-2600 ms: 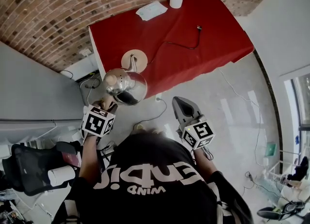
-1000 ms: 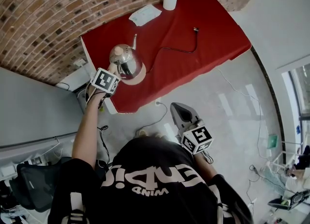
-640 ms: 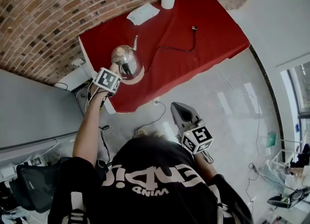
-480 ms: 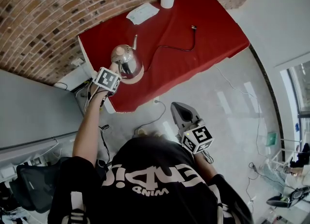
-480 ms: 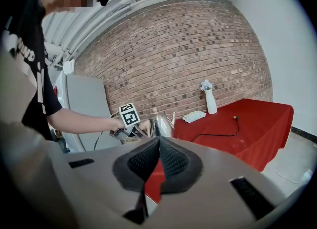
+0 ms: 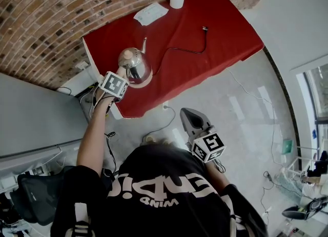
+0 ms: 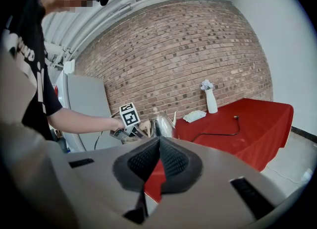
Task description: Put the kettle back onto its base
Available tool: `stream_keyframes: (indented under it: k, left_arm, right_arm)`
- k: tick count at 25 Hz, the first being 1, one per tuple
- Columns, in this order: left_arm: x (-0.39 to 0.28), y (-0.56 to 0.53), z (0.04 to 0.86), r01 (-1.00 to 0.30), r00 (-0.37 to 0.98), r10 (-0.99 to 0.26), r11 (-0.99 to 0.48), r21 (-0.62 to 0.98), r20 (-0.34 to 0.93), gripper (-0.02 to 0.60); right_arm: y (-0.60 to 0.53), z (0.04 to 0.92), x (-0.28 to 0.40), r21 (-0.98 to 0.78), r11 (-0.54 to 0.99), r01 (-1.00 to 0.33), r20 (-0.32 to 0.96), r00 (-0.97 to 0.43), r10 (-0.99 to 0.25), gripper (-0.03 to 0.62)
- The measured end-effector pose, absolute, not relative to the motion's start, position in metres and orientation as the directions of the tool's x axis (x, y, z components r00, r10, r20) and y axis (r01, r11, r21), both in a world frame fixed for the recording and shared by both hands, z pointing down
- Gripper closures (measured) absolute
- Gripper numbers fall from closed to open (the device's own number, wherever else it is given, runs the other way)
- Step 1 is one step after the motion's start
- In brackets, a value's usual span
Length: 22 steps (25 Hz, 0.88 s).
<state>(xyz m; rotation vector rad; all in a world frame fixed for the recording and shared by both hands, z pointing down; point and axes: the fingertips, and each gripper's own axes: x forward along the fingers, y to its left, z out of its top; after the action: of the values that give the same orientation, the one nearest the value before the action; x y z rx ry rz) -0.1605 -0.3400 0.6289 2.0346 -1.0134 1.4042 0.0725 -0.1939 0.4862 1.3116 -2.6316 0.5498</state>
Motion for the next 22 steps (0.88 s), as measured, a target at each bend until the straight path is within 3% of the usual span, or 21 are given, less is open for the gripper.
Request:
stream_keyframes:
  k: [6,10,13,22]
  left_arm:
    - [-0.16,-0.335,0.636,-0.774,0.184,-0.31,-0.63,-0.056,0.933,0.515]
    - [-0.15,-0.316,0.644,-0.782,0.217,-0.221,-0.622,0.034,0.951,0.515]
    - [-0.16,-0.338,0.635,-0.758,0.161,-0.328,-0.646,-0.096,0.931,0.514]
    - [-0.158,-0.341,0.634,-0.75,0.156,-0.343,-0.651,-0.115,0.926,0.512]
  right_arm:
    - [-0.193,0.487,0.072,-0.254,0.547,-0.798,0.293,-0.603,-0.742,0.572]
    - [-0.192,0.487,0.073,-0.254,0.543,-0.8,0.298,-0.599,-0.744,0.572]
    - [-0.19,0.488,0.073,-0.254,0.543,-0.801,0.3,-0.599,-0.743,0.572]
    - [-0.189,0.487,0.072,-0.258,0.552,-0.793,0.299,-0.609,-0.735,0.573]
